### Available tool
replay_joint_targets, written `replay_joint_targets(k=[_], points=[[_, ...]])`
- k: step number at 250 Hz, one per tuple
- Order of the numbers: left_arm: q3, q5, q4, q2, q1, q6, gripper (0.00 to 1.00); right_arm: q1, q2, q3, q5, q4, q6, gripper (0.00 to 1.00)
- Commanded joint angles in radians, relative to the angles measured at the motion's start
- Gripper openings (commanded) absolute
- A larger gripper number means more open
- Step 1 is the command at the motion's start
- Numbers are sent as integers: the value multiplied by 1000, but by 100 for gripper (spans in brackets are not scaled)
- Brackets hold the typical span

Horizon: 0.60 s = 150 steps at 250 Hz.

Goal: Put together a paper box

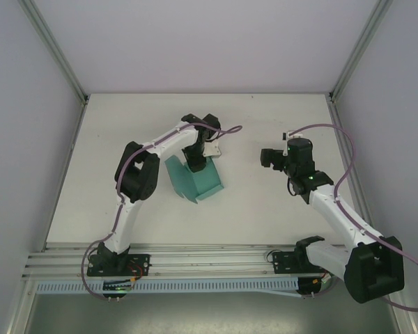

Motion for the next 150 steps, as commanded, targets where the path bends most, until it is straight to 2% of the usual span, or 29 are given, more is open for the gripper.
replay_joint_targets(k=[1,94,150], points=[[46,59,-50,-38,-2,26,48,-7,7,5,-30,7,-21,99],[60,98,3,-21,-2,57,52,-11,9,2,-53,4,-34,99],[58,93,54,26,0,68,44,-11,8,-3,-74,-1,-33,99]])
